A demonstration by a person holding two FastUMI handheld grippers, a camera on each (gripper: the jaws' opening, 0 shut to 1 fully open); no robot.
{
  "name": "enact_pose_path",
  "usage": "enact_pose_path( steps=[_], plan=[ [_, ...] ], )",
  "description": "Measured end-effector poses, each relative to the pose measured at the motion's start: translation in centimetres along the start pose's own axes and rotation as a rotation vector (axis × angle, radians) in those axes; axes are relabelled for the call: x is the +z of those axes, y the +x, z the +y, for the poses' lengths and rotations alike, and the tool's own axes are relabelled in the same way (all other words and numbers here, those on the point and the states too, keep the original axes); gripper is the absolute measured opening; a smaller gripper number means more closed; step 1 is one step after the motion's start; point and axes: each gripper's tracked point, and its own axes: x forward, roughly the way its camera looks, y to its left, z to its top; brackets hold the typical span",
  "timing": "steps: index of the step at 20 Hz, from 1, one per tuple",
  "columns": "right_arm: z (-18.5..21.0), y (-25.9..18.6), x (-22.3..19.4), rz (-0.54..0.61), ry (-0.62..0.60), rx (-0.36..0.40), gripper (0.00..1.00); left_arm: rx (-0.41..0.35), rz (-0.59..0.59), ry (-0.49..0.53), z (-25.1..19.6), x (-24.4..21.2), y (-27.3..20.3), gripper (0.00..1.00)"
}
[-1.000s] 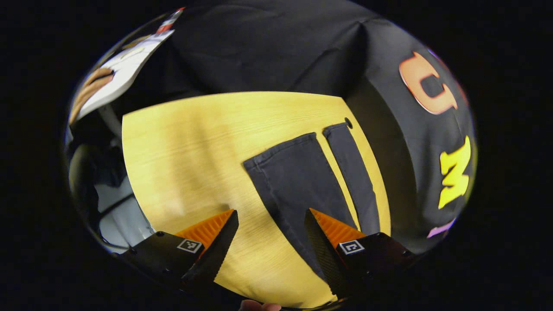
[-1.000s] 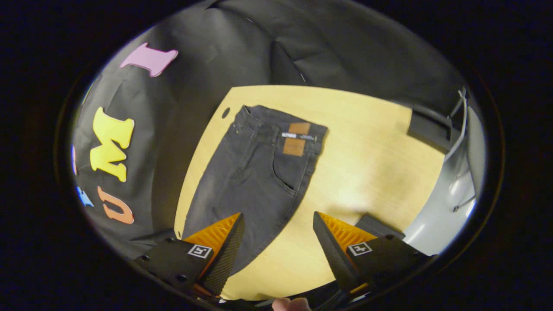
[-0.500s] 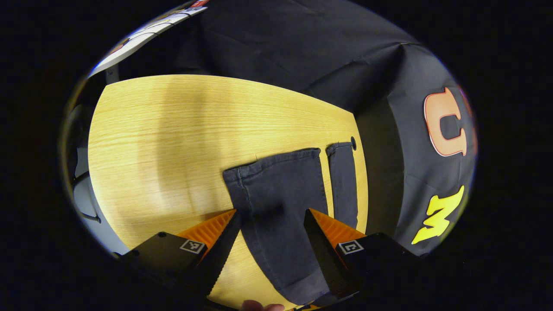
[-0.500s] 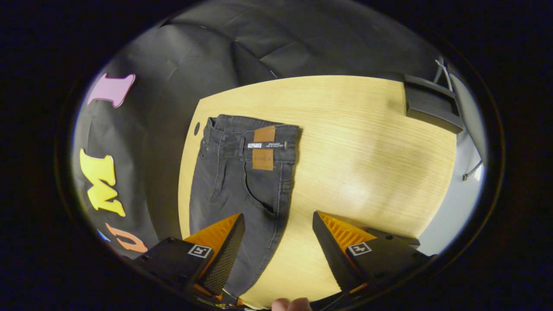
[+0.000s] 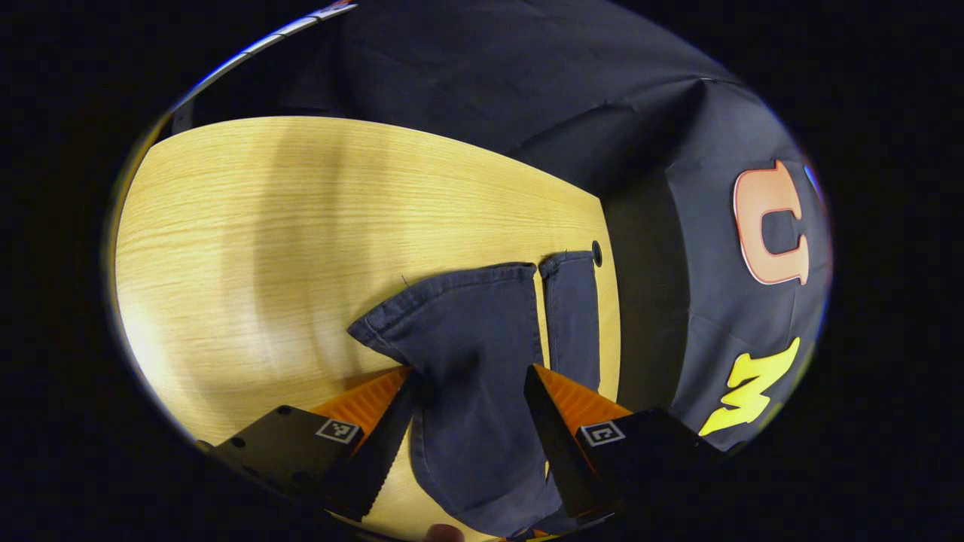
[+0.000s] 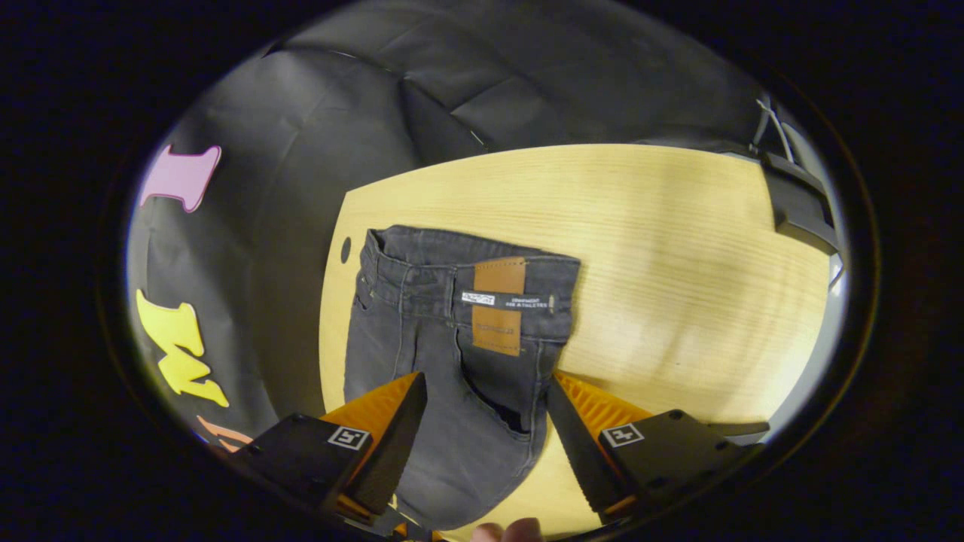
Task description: Grasp the waist and the cuffs of the jeans and fold them to make the two legs overlap; first hold the waist and fold one-third of the jeans toward the cuffs, then hold the cuffs and fold the remaining one-third in the same direction to finish folding.
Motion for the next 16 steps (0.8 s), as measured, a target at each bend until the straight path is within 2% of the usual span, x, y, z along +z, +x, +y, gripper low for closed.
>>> enact_pose_path(
  steps=[2,3,4,5,6,7,8,9,10,11,12,13,14,16],
  plan=[
    [0.5,0.0,-0.3,0.0,-0.013,-0.02,0.92,0.007,0.016,0.015,-0.6,-0.4,0.8,0.87],
    [0.7,0.0,-0.2,0.001,-0.025,-0.032,0.96,0.01,0.022,0.023,-0.7,-0.4,1.2,0.85],
    [0.5,0.4,-0.1,0.001,-0.036,-0.071,0.91,0.011,0.03,0.028,-0.9,-0.5,1.7,0.92],
    [-0.4,0.4,0.2,-0.002,-0.041,-0.134,0.8,0.016,0.038,0.032,-1.0,-0.7,2.1,0.76],
    [-0.6,0.9,0.2,0.0,-0.034,-0.149,0.7,0.018,0.045,0.034,-1.0,-0.9,2.1,0.78],
    [-1.4,0.3,0.3,0.003,-0.031,-0.197,0.67,0.02,0.055,0.031,-1.0,-1.2,2.4,0.72],
    [-1.7,0.2,0.5,0.008,-0.011,-0.212,0.47,0.028,0.056,0.027,-1.0,-1.1,2.2,0.33],
    [-1.7,0.5,0.4,0.016,0.012,-0.214,0.26,0.052,0.062,0.025,-0.5,-1.0,1.8,0.3],
    [-1.8,0.7,0.0,0.036,0.039,-0.216,0.31,0.057,0.074,0.028,-0.2,-1.2,2.3,0.22],
    [-1.6,0.7,0.4,0.037,0.052,-0.212,0.06,0.064,0.081,0.033,-0.2,-1.2,2.2,0.19],
    [-1.6,0.4,0.3,0.047,0.048,-0.209,0.05,0.067,0.086,0.033,-0.3,-1.1,1.9,0.13],
    [-1.4,0.1,0.3,0.049,0.034,-0.206,0.01,0.064,0.087,0.03,-0.6,-1.0,1.4,0.18],
    [-1.3,0.3,0.2,0.046,0.022,-0.195,0.01,0.075,0.092,0.022,-0.9,-0.9,1.0,0.06],
    [0.6,-1.7,0.0,0.047,0.009,-0.161,0.01,0.095,0.103,0.009,-1.2,-0.8,-0.2,0.05]
  ],
)
